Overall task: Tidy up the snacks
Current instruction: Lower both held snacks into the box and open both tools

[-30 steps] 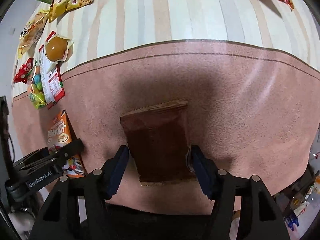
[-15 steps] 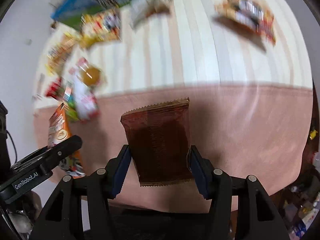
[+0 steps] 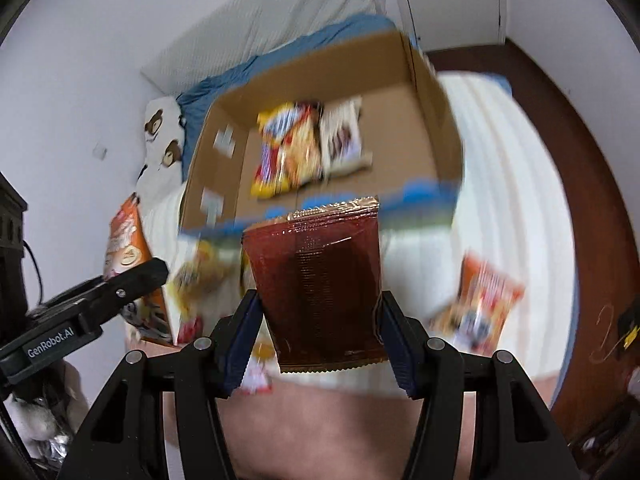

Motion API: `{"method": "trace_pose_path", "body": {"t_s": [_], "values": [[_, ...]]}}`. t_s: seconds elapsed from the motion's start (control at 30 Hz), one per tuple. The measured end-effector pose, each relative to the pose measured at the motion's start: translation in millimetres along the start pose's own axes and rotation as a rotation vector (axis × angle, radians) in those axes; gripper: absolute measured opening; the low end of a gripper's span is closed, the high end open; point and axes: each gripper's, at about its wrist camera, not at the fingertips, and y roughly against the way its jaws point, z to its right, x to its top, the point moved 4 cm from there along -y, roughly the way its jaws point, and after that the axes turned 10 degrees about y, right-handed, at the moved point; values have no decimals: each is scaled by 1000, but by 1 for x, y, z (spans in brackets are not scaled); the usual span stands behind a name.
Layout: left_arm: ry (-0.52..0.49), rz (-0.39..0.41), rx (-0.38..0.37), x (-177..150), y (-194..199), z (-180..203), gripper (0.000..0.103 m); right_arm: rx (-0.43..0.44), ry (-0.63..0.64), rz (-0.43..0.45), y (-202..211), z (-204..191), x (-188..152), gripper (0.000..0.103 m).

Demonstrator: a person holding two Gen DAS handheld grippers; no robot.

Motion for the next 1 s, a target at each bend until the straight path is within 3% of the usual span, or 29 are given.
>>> {"method": "trace_pose_path", "body": {"t_s": [0.17,0.4,0.63,0.9,1.0], "values": [[-25,-21,61,67,-25,-9,51,-66,30,-11,-17,10,74,61],[-6,-122,173,142,-96,-33,51,-168,65,-80,-78,30,152,61],[42,-216,218,169,-149,-57,51,-249,63,-161,-139,58,197,61],[51,-258,217,179,-175,-69,52,-263,56,-220,-179,72,214,62],[74,-260,198,182,-179,-72,57,-264,65,-249,-189,72,216,85]]}}
